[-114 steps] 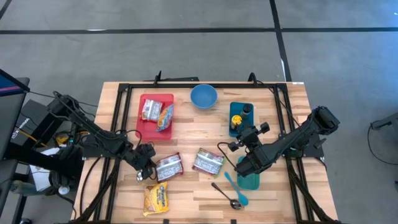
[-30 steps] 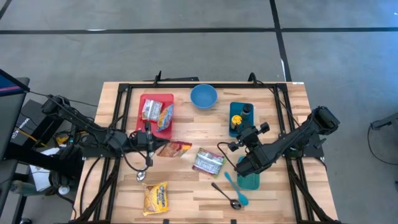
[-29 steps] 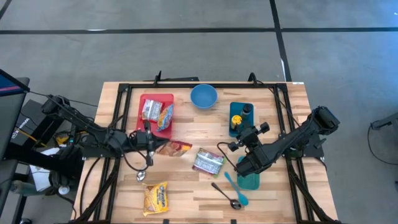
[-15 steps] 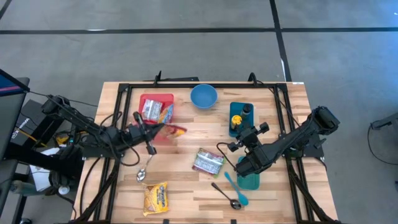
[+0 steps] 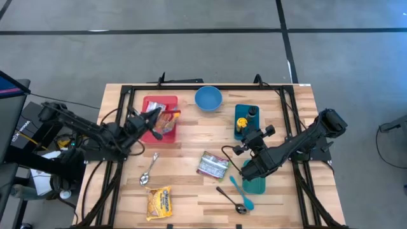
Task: Pick & Place Food Item
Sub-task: Put the red noodle pack into the red bin, then put the green noodle pack into the red bin
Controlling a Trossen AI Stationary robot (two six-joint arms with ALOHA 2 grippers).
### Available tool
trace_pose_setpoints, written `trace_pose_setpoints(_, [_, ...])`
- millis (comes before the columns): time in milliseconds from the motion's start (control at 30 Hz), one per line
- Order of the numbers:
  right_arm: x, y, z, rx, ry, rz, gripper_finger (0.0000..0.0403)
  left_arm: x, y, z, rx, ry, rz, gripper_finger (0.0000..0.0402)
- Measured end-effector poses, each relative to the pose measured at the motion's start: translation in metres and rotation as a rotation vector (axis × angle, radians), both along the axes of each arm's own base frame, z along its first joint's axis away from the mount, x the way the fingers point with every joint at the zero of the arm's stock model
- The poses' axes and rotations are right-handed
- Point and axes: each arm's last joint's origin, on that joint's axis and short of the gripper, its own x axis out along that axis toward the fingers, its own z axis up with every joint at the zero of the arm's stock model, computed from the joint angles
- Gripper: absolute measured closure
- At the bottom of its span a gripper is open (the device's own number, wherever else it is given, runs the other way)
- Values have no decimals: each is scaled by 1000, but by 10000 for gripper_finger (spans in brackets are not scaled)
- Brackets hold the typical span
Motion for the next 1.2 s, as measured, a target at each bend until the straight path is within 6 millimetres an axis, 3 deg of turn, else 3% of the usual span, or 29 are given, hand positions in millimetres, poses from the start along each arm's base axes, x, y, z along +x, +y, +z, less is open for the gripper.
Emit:
trace_pose_setpoints(400, [0,0,0,-1,3,1,311,-6,34,4,16,25,215,401])
trace_pose_setpoints(867, [0,0,0,-3,7,2,311,-3,32,-3,-20,34,185,401])
trace_pose_setpoints(1200, [0,0,0,-3,7,2,311,-2,12,-9,-102,-5,37,401])
